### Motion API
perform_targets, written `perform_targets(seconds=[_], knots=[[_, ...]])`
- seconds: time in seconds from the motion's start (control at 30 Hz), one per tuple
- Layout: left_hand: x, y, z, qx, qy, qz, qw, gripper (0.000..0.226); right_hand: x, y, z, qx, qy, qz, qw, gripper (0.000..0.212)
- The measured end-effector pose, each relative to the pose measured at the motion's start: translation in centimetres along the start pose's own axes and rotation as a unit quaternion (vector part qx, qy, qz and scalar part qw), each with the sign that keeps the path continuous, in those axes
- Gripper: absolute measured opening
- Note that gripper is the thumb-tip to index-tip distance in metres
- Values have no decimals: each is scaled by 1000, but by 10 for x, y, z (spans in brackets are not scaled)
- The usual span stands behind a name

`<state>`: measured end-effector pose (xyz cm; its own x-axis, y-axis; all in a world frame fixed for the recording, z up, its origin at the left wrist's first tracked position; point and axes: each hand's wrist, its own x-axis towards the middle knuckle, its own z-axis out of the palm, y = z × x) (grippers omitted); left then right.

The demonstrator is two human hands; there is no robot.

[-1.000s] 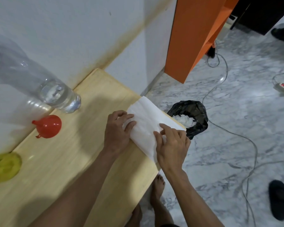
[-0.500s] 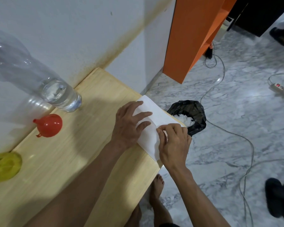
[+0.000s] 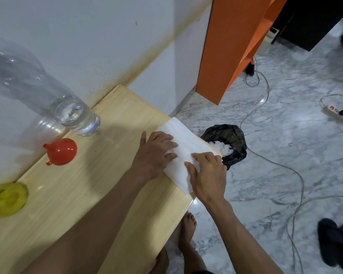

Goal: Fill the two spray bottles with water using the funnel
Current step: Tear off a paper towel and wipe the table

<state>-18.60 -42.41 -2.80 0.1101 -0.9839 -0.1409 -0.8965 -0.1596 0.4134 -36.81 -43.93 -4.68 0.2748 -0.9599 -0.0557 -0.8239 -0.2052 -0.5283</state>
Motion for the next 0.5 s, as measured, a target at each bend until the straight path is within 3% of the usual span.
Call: perform_targets(seconds=[0.13, 0.23, 0.33, 0.4, 0.5], knots=[[-1, -1, 5, -2, 36, 4, 999, 20, 0, -2, 4, 39, 10, 29, 999, 22], [-2, -4, 10, 2, 64, 26, 998, 40, 0, -5, 4, 57, 3, 43, 997, 22], [1, -4, 11, 29, 37, 49, 998, 53, 0, -5, 4, 64, 4, 39, 997, 17], [5, -3, 12, 41, 27, 65, 997, 45, 0, -4, 5, 67, 14, 28, 997, 9], [8, -5, 15, 8, 80, 90, 993, 20, -2, -3, 6, 80, 28, 16, 996, 5]])
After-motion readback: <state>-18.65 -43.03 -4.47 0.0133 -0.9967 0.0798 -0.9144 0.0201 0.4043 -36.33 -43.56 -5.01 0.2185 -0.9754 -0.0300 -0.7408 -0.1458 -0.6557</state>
